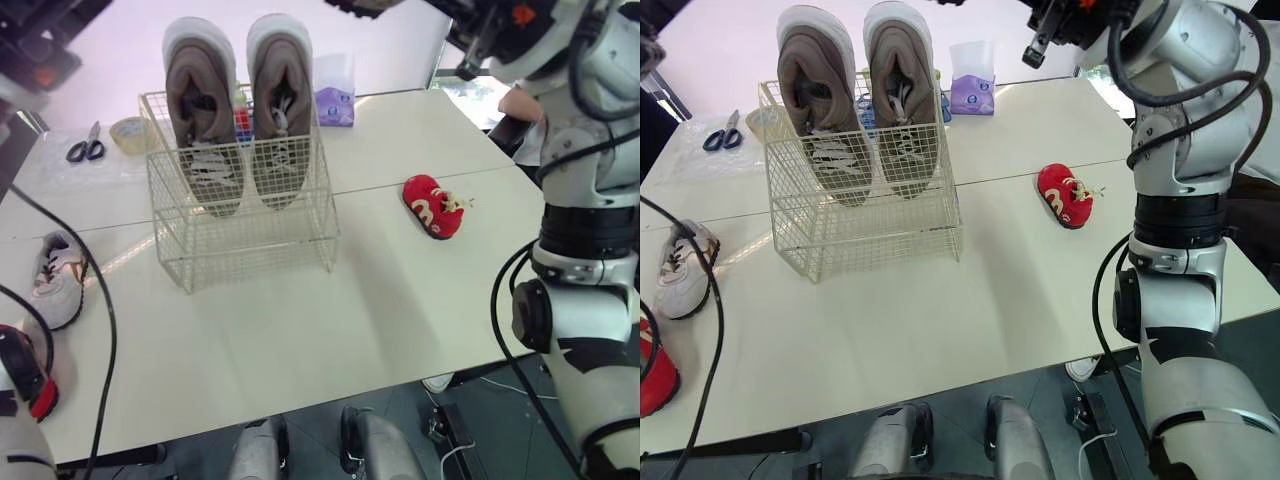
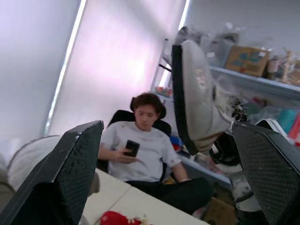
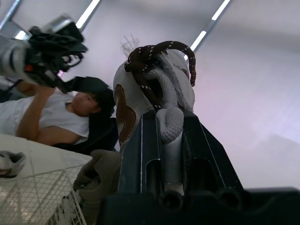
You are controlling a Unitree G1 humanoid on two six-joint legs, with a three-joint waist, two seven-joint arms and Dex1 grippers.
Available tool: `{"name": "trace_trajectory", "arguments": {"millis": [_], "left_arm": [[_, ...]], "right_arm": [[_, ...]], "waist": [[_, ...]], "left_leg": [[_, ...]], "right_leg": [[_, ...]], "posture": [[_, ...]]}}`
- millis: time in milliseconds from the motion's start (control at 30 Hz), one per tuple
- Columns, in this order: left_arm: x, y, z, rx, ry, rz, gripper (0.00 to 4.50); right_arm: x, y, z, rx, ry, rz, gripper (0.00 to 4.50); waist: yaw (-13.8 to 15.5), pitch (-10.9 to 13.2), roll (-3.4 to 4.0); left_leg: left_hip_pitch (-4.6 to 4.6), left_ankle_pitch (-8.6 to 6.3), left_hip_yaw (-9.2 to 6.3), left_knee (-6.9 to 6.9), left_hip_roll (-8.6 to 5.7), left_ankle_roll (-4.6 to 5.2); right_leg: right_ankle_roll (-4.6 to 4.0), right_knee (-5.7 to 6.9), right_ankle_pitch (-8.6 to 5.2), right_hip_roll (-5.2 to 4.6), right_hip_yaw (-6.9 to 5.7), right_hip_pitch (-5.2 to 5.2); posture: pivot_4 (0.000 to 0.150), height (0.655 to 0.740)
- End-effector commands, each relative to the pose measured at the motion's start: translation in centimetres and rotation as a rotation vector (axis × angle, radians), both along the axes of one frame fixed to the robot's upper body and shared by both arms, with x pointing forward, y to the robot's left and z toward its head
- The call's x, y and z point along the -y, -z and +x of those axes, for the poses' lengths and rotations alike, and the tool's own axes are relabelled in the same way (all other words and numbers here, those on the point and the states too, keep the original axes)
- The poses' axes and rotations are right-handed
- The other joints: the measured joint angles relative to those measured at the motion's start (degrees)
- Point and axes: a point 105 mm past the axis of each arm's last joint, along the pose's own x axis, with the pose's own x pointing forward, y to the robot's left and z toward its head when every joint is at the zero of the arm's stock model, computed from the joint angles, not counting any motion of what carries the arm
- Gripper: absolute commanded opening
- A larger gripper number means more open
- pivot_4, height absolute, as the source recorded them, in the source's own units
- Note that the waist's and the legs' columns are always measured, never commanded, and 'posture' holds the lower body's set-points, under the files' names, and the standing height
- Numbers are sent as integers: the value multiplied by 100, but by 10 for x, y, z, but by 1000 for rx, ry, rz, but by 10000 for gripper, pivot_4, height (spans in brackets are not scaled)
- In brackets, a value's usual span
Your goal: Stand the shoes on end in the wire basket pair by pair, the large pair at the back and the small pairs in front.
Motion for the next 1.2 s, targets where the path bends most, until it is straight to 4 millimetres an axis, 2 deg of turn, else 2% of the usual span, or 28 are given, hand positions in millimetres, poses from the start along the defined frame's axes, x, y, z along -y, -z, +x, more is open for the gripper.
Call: {"name": "trace_trajectory", "arguments": {"millis": [33,333,433,467,533,567,667,733,833,867,933,1033,1100,1167,1200], "left_arm": [[14,-9,-10,47,77,25,45000],[35,-5,-4,50,173,50,45000],[31,-2,-4,45,185,44,36780],[29,-2,-4,45,186,42,32511],[25,-1,-3,43,185,33,21024],[23,-1,-3,41,184,29,17804],[19,3,0,31,173,15,4392],[15,0,0,44,153,-33,2709],[11,-2,-1,81,99,-104,2654],[9,-2,-1,95,78,-128,2654],[7,-4,-2,118,30,-189,2654],[6,-4,-3,159,-28,-274,2654],[9,-7,-3,195,-74,-322,2654],[13,-11,-1,226,-119,-358,2654],[16,-14,2,244,-130,-391,2654]], "right_arm": [[-9,-5,-16,83,-62,-29,406],[-26,21,-12,90,-84,-115,406],[-27,22,-14,92,-90,-113,0],[-27,22,-14,91,-90,-113,0],[-26,22,-13,91,-83,-112,0],[-25,22,-13,90,-80,-112,0],[-24,22,-11,80,-69,-101,0],[-21,23,-5,50,-42,-81,0],[-8,23,11,-76,6,7,13479],[2,20,17,-142,11,87,17725],[25,13,28,-266,21,263,28929],[71,6,43,-459,-1,639,44184],[93,14,49,-598,-80,848,44769],[93,29,50,-709,-154,920,44769],[79,38,48,-765,-202,907,44769]], "waist": [[0,0,-1],[-17,0,-1],[-14,0,-1],[-13,0,-1],[-13,0,-1],[-14,0,-1],[-15,0,-1],[-14,0,-1],[-5,0,-3],[-5,2,-10],[8,3,-15],[15,3,-18],[24,0,-23],[27,-1,-25],[23,-1,-25]], "left_leg": [[0,1,-2,0,1,-1],[6,10,-5,-2,5,-15],[7,14,-6,-1,5,-21],[7,14,-7,-1,5,-21],[8,15,-8,-1,5,-23],[8,15,-8,-1,5,-23],[10,16,-8,0,5,-24],[10,17,-8,1,5,-26],[11,20,-10,6,5,-30],[11,20,-9,8,5,-30],[10,21,-10,13,5,-32],[9,21,-9,21,0,-32],[13,21,-11,21,-1,-32],[14,22,-17,23,0,-32],[16,22,-17,22,-1,-32]], "right_leg": [[4,1,2,1,0,0],[18,22,12,12,-1,-5],[18,29,12,11,-1,-8],[18,30,12,12,-1,-8],[18,32,12,12,-1,-8],[18,33,12,11,-1,-8],[18,35,12,10,0,-7],[18,37,11,10,0,-7],[18,47,11,5,1,-8],[17,49,11,5,1,-7],[10,53,16,3,1,-7],[-2,62,23,-6,4,-6],[-3,62,24,-5,4,-2],[-3,66,24,1,3,2],[-3,66,24,2,3,3]], "posture": [[1500,7400],[1500,7400],[1500,7400],[1500,7400],[1500,7400],[1500,7400],[1500,7400],[1500,7400],[1500,7400],[1500,7400],[1500,7400],[1500,7400],[1500,7400],[1500,7400],[1500,7400]]}}
